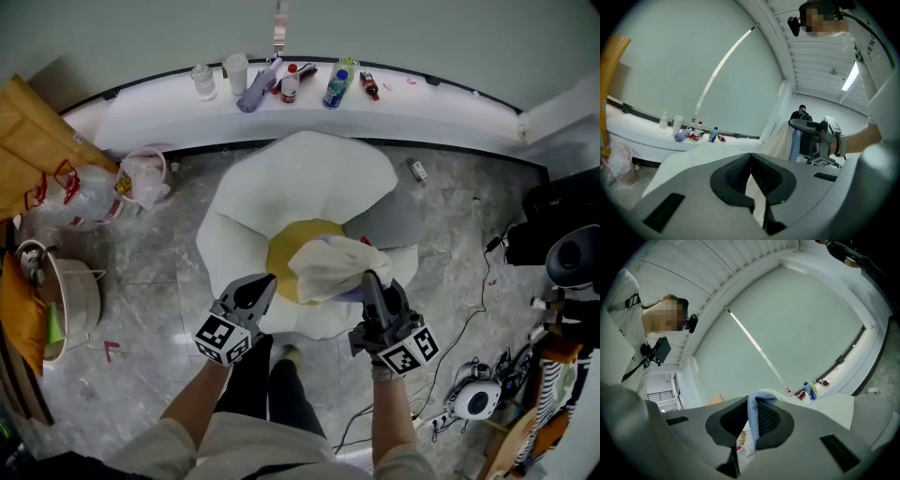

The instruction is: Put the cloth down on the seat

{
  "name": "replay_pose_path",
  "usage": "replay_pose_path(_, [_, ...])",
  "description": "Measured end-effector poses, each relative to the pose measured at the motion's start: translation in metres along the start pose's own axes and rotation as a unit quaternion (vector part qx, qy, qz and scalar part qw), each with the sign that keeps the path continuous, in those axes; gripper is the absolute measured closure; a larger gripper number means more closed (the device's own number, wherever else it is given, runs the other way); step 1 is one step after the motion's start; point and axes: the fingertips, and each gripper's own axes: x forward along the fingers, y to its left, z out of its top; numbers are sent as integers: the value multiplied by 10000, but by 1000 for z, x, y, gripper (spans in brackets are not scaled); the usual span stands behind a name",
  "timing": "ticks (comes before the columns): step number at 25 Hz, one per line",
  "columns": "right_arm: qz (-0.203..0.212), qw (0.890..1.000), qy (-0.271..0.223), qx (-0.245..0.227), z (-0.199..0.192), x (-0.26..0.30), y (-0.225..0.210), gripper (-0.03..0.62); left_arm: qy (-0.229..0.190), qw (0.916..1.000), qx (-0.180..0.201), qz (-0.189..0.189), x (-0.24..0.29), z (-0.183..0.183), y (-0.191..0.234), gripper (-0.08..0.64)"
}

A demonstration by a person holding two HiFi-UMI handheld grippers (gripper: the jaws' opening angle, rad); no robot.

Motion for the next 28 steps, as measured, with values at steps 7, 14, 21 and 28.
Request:
replay_pose_path(7, [-254,9994,251,48,-46,18,-36,560,205,9996,-195,-83,17,-29,27,546])
replay_pose_path(14, [-325,9981,476,230,-88,29,-67,560,515,9978,-162,-378,44,-60,47,546])
replay_pose_path(21, [-402,9974,477,359,-119,41,-93,560,735,9961,-171,-453,63,-88,66,546])
replay_pose_path(28, [-535,9957,596,476,-154,38,-123,560,910,9944,-218,-487,78,-122,77,546])
